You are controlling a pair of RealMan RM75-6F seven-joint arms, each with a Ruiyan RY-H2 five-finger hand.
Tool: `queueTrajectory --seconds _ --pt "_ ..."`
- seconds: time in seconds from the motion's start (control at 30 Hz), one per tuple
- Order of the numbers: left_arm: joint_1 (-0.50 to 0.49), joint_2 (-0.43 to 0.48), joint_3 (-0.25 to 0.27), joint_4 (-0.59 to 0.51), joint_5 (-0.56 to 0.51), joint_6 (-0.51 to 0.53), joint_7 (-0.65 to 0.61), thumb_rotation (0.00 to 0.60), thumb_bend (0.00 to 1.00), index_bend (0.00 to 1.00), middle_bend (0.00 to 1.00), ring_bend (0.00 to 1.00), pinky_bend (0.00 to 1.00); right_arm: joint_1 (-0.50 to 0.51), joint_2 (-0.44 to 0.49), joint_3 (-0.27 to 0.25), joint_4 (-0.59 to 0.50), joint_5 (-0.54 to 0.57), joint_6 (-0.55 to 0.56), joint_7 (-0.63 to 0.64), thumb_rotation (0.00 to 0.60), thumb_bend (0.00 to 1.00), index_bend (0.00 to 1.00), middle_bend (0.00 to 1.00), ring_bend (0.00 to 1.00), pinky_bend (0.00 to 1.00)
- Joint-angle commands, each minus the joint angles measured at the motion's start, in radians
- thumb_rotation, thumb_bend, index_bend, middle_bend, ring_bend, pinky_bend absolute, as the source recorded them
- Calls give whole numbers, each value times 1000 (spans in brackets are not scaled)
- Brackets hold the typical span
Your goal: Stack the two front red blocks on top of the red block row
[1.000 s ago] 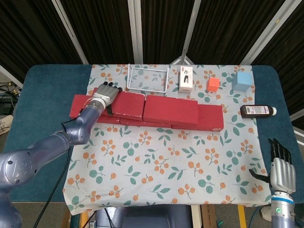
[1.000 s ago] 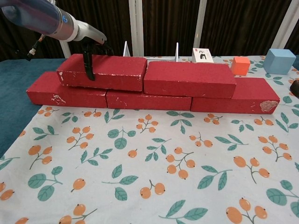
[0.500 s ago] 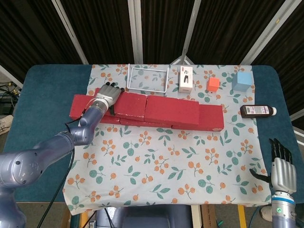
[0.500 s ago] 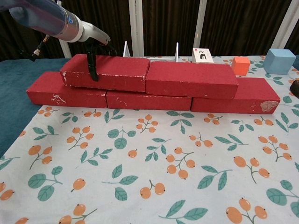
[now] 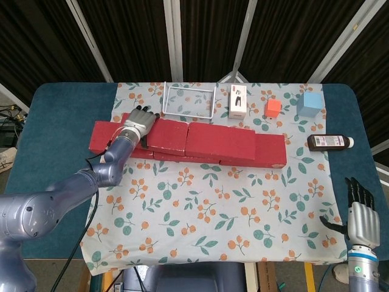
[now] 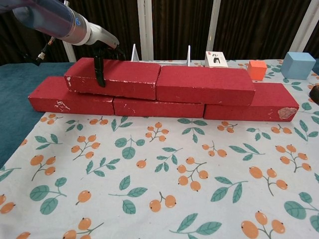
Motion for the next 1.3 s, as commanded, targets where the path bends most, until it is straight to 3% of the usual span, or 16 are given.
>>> queueTrajectory --seconds 0.03,0.53,1.3 --pt "-7 0 7 -4 -9 3 6 600 9 364 312 0 1 0 0 0 -1 0 0 1 600 47 0 5 0 0" --pt "-32 -16 41 -9 -72 12 33 600 9 364 313 0 1 0 3 0 -2 2 -3 7 600 47 0 5 0 0" --pt "-36 -30 42 14 -122 24 55 600 9 364 317 0 0 1 0 1 -3 10 -5 0 600 47 0 5 0 0"
